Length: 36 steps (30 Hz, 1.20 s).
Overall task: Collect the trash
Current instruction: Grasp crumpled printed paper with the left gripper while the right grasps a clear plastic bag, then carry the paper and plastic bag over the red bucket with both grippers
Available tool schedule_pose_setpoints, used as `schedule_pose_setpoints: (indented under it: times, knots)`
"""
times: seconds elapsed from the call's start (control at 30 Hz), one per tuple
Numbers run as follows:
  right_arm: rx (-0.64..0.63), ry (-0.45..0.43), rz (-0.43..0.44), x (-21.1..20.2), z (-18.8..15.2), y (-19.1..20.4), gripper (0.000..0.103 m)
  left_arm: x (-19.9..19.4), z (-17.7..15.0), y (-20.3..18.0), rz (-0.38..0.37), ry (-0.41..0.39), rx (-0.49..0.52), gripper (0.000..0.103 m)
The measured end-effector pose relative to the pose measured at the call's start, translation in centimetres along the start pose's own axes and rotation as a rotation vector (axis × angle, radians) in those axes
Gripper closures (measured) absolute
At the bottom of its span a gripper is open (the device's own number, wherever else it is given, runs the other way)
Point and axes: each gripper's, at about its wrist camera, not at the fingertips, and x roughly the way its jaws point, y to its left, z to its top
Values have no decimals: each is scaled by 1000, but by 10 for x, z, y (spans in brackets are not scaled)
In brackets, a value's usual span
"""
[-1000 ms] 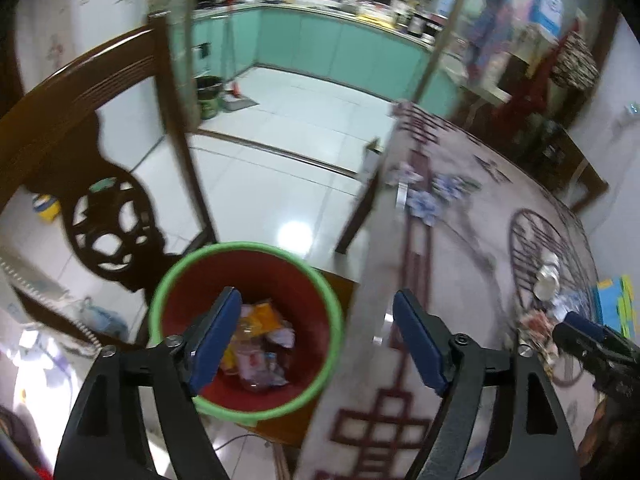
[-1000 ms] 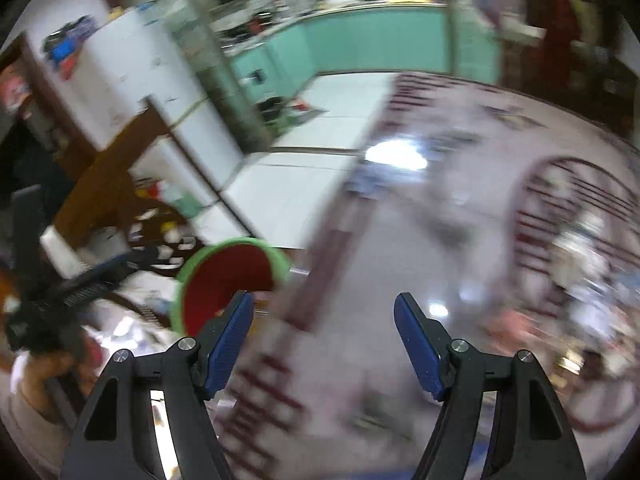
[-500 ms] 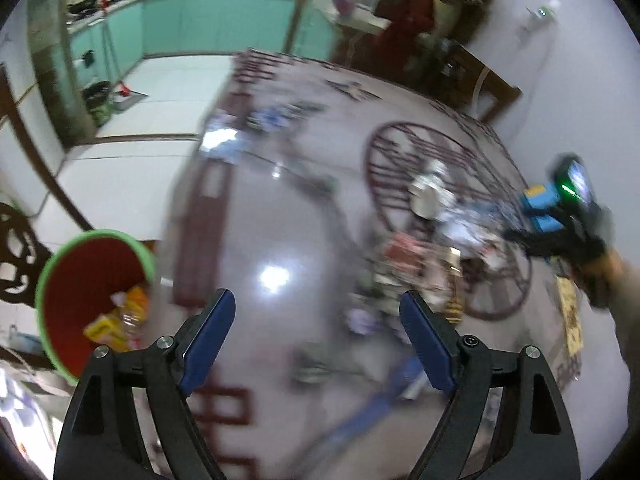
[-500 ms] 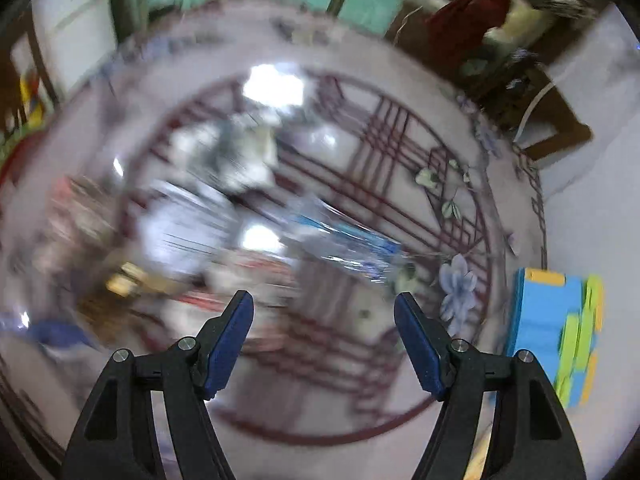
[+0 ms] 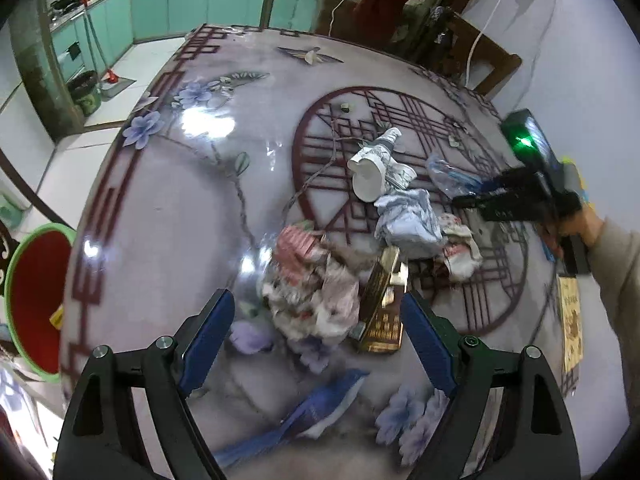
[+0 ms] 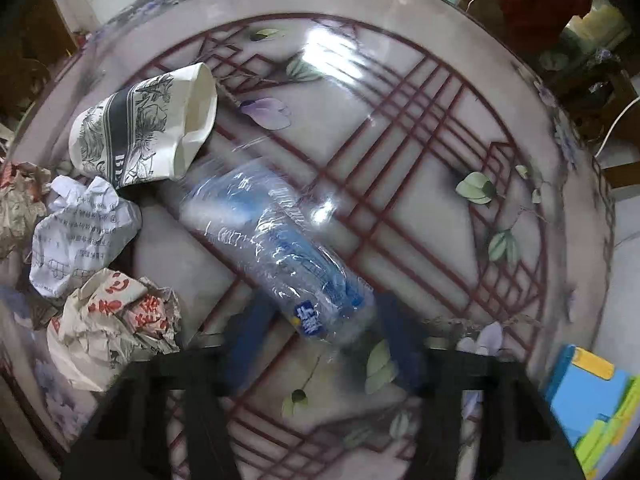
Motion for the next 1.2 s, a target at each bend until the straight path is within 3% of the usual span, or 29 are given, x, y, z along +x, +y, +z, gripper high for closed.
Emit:
schedule_pose_setpoints:
  times: [0.13,0.3,0.37,0.47,0.57,0.7,0.97,1.2]
  knots:
    - [52,-65,4,-8,-11,-3,89,20,9,-7,44,4,-16,18]
    - [258,-196,-20,-56,-28,-8,90,49,14,-6,90,47,-38,18]
    - [342,-253,13,-78,-37,-8,90,57,14,-5,94,63,-54,19]
    - [448,-327,62,-108,-48,4,90,66,12,-3,92,78,-76,37]
    - [521,-384,103,-133,-62,18,90,69,11,-1,61,88,-90,47]
    - [540,-413,104,-153,-63,34,90,54,15,-2,62,49,-76,52]
    - [542,-482,111,-182,-63,60,90,-4,20,3,80,-88,-63,53]
    - [515,-496,119,-192,-58,93,90,-39,19,9,83,-154,-44,53]
